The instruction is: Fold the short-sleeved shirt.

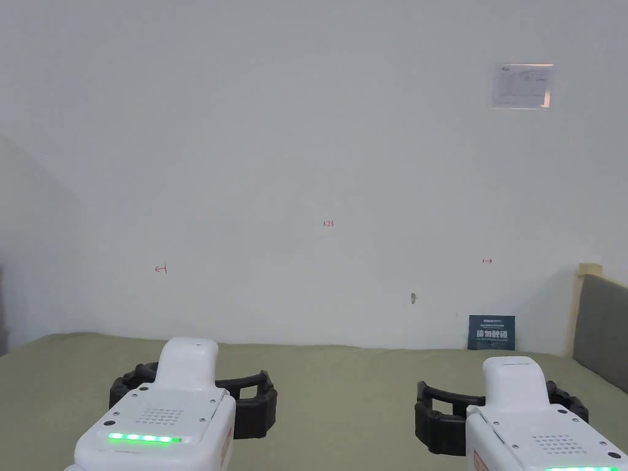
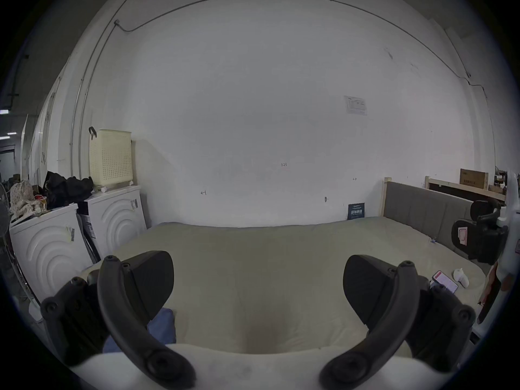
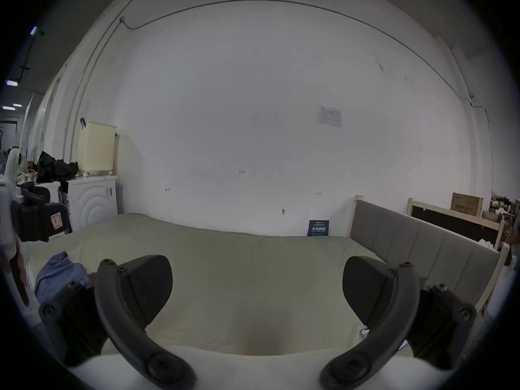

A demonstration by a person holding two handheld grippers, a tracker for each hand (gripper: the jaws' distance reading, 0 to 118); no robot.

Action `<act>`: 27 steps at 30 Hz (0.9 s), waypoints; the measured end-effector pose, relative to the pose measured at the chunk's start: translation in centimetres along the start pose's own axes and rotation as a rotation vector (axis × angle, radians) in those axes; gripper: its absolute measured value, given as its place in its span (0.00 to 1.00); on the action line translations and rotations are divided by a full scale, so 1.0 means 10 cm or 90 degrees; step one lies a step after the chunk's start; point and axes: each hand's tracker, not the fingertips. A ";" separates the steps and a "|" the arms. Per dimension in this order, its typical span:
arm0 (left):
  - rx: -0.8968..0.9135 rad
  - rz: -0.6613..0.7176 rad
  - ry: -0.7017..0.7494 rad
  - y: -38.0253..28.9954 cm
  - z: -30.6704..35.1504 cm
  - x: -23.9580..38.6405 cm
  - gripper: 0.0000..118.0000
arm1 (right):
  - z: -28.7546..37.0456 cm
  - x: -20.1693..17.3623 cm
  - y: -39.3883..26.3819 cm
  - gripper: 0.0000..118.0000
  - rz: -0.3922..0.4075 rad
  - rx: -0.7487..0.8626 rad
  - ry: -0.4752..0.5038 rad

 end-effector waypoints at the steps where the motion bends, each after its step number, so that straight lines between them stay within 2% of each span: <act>1: 0.000 0.001 -0.001 0.00 0.00 -0.01 1.00 | -0.01 -0.01 0.00 1.00 0.001 -0.001 -0.002; 27: -0.020 -0.007 0.004 -0.01 -0.06 -0.02 1.00 | -0.06 0.03 -0.04 1.00 -0.001 -0.019 0.004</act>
